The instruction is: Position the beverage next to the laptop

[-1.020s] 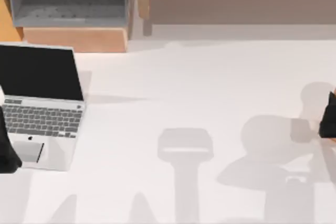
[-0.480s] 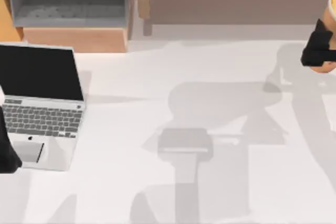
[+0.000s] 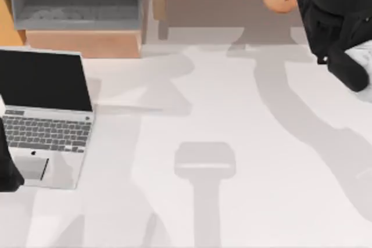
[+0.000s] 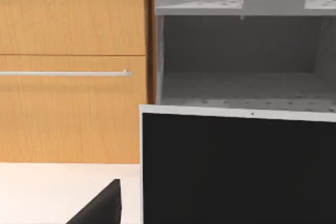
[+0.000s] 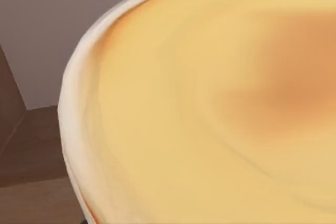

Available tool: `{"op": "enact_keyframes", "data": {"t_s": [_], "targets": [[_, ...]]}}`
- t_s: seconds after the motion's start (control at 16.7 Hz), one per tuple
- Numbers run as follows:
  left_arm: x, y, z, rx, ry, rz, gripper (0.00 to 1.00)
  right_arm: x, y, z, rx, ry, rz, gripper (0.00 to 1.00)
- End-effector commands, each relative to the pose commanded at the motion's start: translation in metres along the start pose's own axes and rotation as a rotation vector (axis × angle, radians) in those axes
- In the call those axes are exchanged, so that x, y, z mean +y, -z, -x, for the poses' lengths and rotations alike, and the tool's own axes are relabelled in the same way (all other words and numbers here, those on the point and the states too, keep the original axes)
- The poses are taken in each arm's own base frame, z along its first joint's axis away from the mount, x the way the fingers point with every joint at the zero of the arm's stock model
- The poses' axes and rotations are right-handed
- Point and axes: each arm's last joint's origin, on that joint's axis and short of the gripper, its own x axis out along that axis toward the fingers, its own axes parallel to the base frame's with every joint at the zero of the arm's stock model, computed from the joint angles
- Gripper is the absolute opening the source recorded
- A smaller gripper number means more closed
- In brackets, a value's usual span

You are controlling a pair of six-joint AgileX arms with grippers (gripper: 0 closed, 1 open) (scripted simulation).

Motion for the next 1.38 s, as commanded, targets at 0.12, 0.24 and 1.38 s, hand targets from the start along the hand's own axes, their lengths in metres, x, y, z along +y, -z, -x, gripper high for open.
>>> {"op": "enact_keyframes", "data": {"t_s": [0.12, 0.24, 1.38], "targets": [[0.0, 0.0, 0.0, 0.0, 0.0, 0.0, 1.0, 0.04, 0.001, -0.003, 0.025, -0.001, -0.023, 0.0], [0.0, 0.0, 0.0, 0.0, 0.0, 0.0, 1.0, 0.08, 0.009, 0.001, 0.058, 0.0, -0.037, 0.0], [0.0, 0.0, 0.0, 0.0, 0.0, 0.0, 1.0, 0.24, 0.144, 0.146, 0.225, 0.011, 0.185, 0.0]]}}
